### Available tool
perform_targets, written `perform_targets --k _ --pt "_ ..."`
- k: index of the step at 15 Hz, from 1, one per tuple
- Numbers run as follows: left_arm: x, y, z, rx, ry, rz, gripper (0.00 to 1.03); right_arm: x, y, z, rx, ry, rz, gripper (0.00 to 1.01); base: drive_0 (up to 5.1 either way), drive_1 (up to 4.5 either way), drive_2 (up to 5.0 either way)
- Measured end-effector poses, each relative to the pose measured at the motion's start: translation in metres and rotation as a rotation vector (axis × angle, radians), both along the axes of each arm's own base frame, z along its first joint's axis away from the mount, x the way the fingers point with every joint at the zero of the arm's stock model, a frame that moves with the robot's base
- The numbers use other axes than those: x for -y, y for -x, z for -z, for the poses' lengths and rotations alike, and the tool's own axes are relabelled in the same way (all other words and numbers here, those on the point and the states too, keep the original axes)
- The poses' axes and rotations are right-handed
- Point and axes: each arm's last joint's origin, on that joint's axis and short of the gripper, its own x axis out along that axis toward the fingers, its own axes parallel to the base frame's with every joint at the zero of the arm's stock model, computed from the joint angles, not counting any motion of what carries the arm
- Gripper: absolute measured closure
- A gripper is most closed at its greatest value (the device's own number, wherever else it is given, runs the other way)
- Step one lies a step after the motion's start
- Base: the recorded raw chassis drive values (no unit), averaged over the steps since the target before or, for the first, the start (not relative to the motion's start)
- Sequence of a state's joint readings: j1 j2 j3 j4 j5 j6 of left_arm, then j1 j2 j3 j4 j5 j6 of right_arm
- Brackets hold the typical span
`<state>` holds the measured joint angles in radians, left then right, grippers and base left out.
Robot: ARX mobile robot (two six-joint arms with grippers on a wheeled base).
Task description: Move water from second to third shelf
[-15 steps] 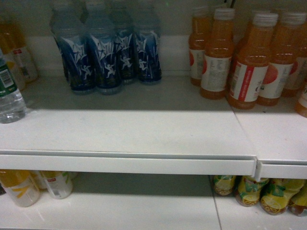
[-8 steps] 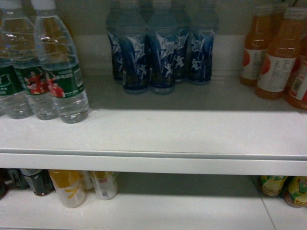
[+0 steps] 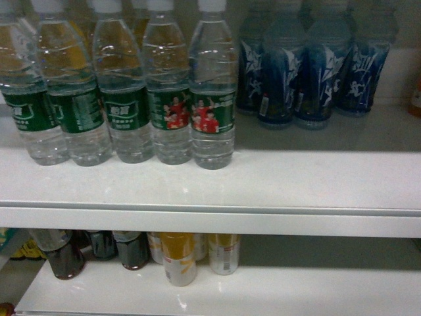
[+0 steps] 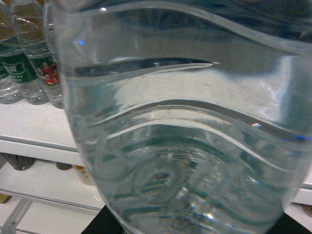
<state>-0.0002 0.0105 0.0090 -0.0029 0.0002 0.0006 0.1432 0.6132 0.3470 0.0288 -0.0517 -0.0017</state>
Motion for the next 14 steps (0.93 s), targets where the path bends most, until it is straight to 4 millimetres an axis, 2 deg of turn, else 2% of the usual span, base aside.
perform_targets --k 12,14 --pt "0.0 0.0 0.0 0.0 0.0 0.0 0.05 -0.0001 0.0 -0.0001 0.001 0.0 -0.001 0.62 -4.9 2.52 2.5" --pt "-0.0001 0.0 0.0003 -0.003 0.0 -0.005 0.05 -0.0002 0.0 -0.0001 0.001 -0.001 -0.004 0.62 0.0 0.0 0.0"
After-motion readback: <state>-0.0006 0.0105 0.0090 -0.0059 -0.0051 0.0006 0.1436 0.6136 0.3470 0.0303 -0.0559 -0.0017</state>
